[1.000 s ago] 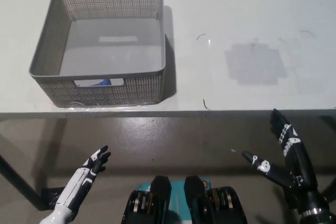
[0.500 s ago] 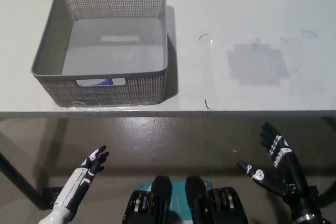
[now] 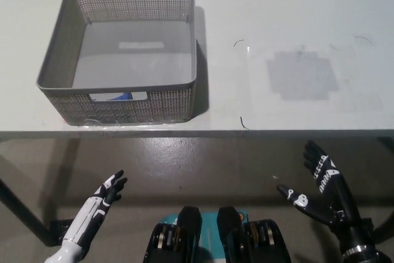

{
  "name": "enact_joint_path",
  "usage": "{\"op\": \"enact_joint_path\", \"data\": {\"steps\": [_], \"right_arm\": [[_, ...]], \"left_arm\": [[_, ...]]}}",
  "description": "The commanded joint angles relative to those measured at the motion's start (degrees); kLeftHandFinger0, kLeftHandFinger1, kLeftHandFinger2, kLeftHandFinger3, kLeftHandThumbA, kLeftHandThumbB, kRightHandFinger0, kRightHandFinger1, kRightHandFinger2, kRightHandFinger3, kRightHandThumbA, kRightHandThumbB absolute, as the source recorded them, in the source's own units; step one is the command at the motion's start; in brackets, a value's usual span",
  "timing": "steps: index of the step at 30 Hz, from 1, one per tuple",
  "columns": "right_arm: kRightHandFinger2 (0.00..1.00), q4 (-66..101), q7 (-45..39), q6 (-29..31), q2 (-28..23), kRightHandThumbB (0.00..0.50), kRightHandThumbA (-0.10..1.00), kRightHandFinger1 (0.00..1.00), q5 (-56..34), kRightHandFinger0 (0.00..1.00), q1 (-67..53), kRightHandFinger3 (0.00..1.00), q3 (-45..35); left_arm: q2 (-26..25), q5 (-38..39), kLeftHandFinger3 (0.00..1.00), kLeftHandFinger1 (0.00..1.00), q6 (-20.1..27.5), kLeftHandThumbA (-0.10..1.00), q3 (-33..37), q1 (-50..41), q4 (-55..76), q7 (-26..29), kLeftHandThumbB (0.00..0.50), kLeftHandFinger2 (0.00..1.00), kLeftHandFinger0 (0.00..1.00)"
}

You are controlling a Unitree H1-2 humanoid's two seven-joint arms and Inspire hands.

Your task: Use the right hand to pick up a chess pieces and put it into a container on the left hand side

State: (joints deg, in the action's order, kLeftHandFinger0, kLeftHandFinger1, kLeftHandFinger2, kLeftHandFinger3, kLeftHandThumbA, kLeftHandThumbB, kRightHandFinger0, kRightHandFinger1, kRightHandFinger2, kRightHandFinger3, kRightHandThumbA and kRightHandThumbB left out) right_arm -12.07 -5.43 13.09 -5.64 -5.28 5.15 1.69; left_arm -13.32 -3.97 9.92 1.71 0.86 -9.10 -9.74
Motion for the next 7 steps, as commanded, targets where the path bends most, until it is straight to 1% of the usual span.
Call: {"op": "enact_joint_path", "data": {"steps": [1, 4, 7], "right_arm": [[1.0, 1.07, -0.15, 0.26, -0.33, 0.199, 1.0, 1.0, 0.88, 1.0, 1.35, 1.0, -0.32], [1.0, 1.17, -0.3, 0.23, -0.43, 0.189, 1.0, 1.0, 1.07, 1.0, 1.26, 1.0, -0.11], [1.0, 1.49, -0.63, 0.04, -0.52, 0.186, 1.0, 1.0, 0.7, 1.0, 0.83, 1.0, -0.09]], "left_arm": [[-0.45, 0.75, 1.0, 1.0, 1.62, 1.0, -0.78, 0.47, 0.83, 0.52, 0.375, 1.0, 1.0], [-0.55, 0.38, 1.0, 1.0, 2.11, 1.0, -0.7, 0.32, 0.79, 0.64, 0.368, 1.0, 1.0], [-0.44, 0.44, 1.0, 1.0, 2.15, 1.0, -0.63, 0.01, 0.75, 0.6, 0.377, 1.0, 1.0]]}}
